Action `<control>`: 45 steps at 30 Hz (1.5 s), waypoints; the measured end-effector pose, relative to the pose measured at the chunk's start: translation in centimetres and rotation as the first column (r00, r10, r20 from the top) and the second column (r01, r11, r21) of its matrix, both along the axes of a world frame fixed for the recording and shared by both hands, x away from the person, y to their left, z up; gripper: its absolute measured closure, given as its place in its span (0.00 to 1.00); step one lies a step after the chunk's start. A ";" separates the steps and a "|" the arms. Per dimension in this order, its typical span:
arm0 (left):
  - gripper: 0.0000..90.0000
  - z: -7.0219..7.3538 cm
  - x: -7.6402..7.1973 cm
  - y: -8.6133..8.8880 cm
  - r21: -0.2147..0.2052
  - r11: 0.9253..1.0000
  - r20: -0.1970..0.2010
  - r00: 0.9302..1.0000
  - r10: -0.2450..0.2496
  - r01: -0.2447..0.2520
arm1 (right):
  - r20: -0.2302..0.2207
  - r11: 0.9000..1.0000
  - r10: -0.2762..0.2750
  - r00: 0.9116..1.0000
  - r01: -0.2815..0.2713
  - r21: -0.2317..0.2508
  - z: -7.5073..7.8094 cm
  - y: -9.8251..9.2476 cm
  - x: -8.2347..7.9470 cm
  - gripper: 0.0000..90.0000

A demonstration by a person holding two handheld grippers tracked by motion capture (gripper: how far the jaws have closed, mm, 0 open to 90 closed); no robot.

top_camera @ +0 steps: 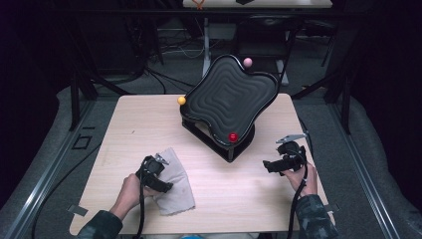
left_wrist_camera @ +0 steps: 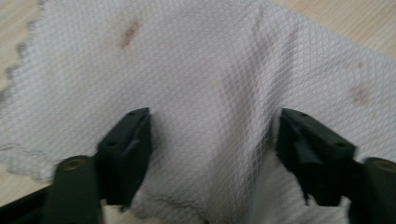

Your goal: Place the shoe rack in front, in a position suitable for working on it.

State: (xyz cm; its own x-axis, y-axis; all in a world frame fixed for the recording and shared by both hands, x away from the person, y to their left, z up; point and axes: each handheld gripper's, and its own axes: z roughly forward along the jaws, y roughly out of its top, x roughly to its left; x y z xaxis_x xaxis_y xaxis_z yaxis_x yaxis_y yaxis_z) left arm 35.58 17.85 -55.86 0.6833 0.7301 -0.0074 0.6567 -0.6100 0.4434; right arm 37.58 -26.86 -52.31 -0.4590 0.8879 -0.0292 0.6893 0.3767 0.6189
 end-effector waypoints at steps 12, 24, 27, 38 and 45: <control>0.90 0.3 -0.3 0.2 -0.001 1.000 0.039 0.999 -0.011 0.011 | 0.003 1.000 -0.001 1.000 0.001 -0.007 0.0 0.1 0.0 0.00; 0.93 1.6 -0.2 1.4 -0.043 0.999 0.079 0.997 0.022 -0.019 | 0.009 1.000 0.003 1.000 -0.003 -0.015 0.1 0.1 0.0 0.00; 0.93 2.2 -0.4 1.6 -0.064 0.998 0.103 0.994 0.028 -0.021 | 0.012 1.000 0.000 1.000 0.001 -0.015 0.1 0.1 0.0 0.00; 0.93 4.1 -1.3 2.7 -0.111 0.993 0.170 0.984 0.061 -0.042 | 0.021 1.000 0.003 1.000 -0.002 -0.018 0.2 0.2 -0.1 0.00; 0.94 5.4 -1.9 3.8 -0.137 0.988 0.218 0.971 0.095 -0.066 | 0.020 1.000 0.001 1.000 -0.001 -0.017 0.2 0.2 -0.1 0.00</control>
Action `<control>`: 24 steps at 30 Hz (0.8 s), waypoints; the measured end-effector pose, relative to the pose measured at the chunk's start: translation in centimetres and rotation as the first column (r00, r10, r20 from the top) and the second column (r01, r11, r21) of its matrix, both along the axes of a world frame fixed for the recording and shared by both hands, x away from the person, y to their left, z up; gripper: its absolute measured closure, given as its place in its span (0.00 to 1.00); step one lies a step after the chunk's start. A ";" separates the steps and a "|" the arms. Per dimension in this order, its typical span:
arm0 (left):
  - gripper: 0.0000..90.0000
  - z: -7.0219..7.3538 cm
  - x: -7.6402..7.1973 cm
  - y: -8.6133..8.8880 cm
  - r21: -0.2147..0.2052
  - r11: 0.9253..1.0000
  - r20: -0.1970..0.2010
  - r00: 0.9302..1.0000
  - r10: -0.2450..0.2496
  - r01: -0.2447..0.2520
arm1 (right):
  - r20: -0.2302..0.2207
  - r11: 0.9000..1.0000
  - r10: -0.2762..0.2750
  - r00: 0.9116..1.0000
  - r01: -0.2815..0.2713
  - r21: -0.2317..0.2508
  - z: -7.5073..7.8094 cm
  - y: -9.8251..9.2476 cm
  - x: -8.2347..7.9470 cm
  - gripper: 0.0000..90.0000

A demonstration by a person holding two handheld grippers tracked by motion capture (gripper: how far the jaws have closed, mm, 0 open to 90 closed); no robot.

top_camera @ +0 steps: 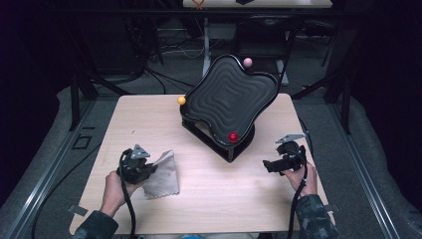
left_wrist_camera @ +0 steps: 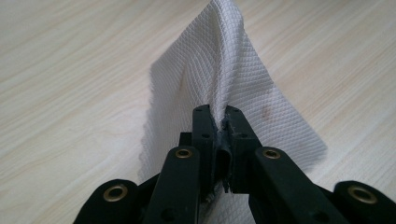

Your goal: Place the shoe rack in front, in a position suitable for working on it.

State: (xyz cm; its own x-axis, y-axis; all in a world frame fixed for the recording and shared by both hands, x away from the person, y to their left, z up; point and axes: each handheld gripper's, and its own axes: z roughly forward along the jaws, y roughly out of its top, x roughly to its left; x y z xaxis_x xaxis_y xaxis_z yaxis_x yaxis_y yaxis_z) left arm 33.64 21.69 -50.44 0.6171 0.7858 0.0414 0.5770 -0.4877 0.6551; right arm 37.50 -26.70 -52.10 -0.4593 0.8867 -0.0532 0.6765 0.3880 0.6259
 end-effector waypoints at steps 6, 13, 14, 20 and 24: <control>0.94 1.3 -0.7 1.4 -0.025 0.998 0.051 0.997 0.050 -0.049 | 0.000 1.000 0.000 1.000 0.000 0.003 0.1 0.0 0.0 0.00; 0.94 2.6 -1.2 2.3 -0.036 0.994 0.112 0.988 0.103 -0.100 | -0.003 1.000 0.000 1.000 0.000 -0.001 0.0 0.2 0.0 0.01; 0.94 3.0 -1.3 2.5 -0.035 0.993 0.127 0.985 0.118 -0.114 | -0.004 1.000 0.002 1.000 -0.002 -0.004 0.0 0.2 0.0 0.02; 0.94 3.7 -1.5 3.9 -0.054 0.982 0.157 0.970 0.188 -0.182 | -0.003 1.000 0.005 1.000 -0.005 -0.005 0.0 0.3 0.0 0.02; 0.94 4.1 -1.5 5.2 -0.066 0.970 0.172 0.955 0.241 -0.233 | -0.003 1.000 0.008 1.000 -0.008 -0.010 0.0 0.5 0.0 0.02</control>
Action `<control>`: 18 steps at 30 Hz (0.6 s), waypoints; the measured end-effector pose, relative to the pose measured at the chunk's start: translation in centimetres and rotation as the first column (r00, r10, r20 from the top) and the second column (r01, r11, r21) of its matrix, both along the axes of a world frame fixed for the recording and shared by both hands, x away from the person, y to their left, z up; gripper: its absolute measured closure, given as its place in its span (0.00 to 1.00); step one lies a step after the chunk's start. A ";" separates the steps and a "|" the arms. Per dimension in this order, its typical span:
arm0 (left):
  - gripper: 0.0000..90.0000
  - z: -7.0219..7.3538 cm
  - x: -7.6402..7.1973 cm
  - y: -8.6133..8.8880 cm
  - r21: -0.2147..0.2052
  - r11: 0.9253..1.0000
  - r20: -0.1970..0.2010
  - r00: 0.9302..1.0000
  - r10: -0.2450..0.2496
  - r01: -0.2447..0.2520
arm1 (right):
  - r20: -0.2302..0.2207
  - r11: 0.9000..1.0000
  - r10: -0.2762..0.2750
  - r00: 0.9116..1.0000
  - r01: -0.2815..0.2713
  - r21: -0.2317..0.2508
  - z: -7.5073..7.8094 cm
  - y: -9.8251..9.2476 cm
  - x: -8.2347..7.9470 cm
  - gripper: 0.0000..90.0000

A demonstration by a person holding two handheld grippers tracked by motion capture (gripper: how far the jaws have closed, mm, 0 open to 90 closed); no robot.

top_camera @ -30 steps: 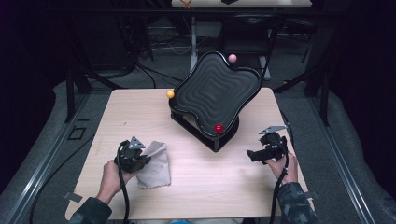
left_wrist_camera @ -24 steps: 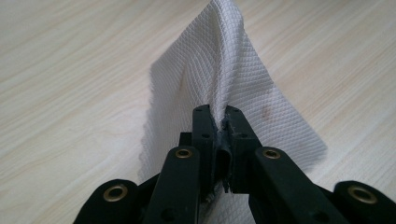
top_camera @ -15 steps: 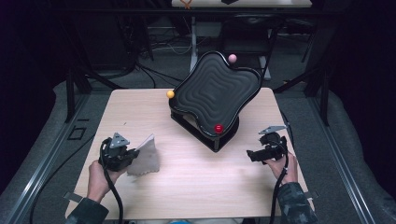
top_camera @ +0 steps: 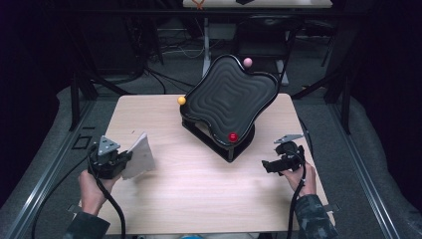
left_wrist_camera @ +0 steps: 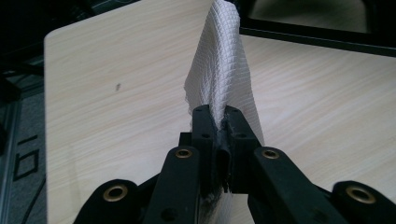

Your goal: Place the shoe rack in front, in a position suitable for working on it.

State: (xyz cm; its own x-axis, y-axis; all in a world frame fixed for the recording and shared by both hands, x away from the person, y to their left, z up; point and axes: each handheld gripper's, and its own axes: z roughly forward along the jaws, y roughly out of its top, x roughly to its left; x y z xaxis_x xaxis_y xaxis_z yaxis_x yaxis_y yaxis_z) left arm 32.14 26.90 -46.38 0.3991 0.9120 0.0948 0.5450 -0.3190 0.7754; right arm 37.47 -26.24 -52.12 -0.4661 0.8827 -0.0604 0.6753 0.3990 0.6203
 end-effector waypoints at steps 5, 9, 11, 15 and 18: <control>0.94 -0.2 0.4 2.2 -0.007 0.997 0.008 0.997 0.077 -0.077 | -0.003 1.000 0.002 1.000 -0.002 -0.001 -0.1 0.0 0.1 0.02; 0.94 -0.7 0.7 3.6 -0.011 0.993 -0.009 0.993 0.119 -0.119 | -0.008 1.000 0.008 1.000 -0.008 -0.002 -0.2 0.2 0.1 0.02; 0.94 -1.3 1.1 5.0 -0.003 0.986 -0.044 0.985 0.165 -0.165 | -0.005 1.000 0.010 1.000 -0.010 -0.007 -0.2 0.3 0.1 0.02; 0.94 -2.8 1.9 6.5 0.018 0.976 -0.138 0.967 0.216 -0.215 | -0.003 1.000 0.009 1.000 -0.009 -0.008 -0.1 0.3 0.0 0.02; 0.94 -4.6 2.7 7.2 0.026 0.970 -0.234 0.942 0.241 -0.242 | -0.003 1.000 0.015 1.000 -0.015 -0.002 -0.1 0.4 0.0 0.02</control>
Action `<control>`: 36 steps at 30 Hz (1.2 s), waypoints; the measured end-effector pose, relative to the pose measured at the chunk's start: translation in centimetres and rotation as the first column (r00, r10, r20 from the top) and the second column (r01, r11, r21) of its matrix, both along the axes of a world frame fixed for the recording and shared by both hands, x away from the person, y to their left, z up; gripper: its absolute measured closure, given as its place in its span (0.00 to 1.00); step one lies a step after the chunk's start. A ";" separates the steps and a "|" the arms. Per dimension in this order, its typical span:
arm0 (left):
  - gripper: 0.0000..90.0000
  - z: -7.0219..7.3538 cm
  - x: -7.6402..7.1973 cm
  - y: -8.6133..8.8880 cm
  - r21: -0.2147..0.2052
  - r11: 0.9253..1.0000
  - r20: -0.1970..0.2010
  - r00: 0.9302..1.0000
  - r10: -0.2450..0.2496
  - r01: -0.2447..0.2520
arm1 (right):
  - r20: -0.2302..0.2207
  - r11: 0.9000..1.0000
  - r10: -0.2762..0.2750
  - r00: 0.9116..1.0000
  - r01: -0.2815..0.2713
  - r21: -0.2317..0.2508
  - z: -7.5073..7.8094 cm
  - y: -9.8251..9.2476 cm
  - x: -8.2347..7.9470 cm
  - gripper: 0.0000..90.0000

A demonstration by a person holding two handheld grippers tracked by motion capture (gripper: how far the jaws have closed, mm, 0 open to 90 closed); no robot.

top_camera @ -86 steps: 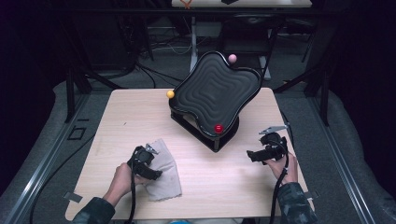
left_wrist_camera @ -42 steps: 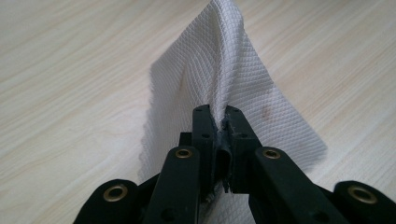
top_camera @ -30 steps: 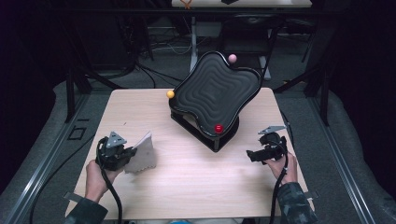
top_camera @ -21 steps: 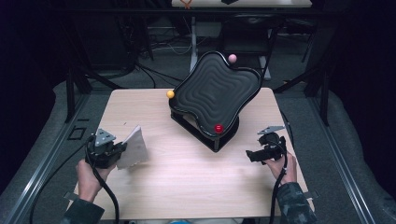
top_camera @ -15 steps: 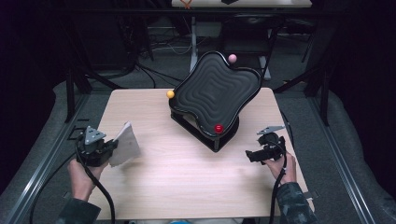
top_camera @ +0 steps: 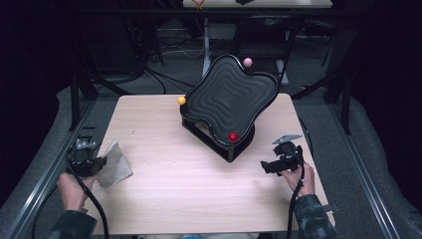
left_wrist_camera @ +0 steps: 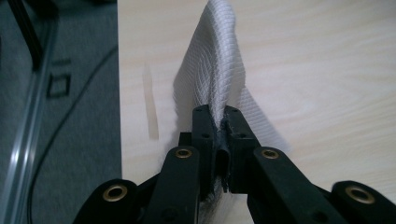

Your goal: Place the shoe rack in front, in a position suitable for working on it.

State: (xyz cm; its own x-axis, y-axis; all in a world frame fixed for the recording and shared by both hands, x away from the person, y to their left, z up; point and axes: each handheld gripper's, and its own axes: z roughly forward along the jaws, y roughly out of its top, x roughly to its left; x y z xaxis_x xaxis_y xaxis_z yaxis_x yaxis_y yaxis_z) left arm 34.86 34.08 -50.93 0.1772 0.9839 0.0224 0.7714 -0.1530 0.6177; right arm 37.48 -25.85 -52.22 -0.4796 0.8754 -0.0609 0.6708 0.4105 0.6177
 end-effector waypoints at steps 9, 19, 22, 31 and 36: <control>0.88 -2.8 1.4 0.8 -0.012 0.999 -0.174 0.984 0.045 -0.048 | 0.014 1.000 0.005 1.000 -0.005 0.002 0.1 0.2 -0.1 0.02; 0.32 -1.1 1.0 0.4 -0.028 0.997 -0.107 0.992 0.066 -0.070 | 0.035 0.998 0.004 0.999 -0.006 0.056 1.0 0.6 -0.5 0.03; 0.23 -0.4 0.7 0.1 -0.028 0.998 -0.069 0.996 0.053 -0.055 | 0.058 0.996 0.008 0.998 -0.014 0.089 1.7 1.1 -0.7 0.02; 0.04 0.2 0.8 -1.1 -0.057 0.998 -0.015 1.000 -0.013 0.012 | 0.130 0.979 0.060 0.990 -0.084 0.184 4.6 4.5 -1.3 0.00; 0.03 0.0 1.2 -1.6 -0.051 0.998 -0.026 0.999 -0.034 0.033 | 0.197 0.971 0.077 0.977 -0.119 0.208 5.8 6.5 -1.5 0.15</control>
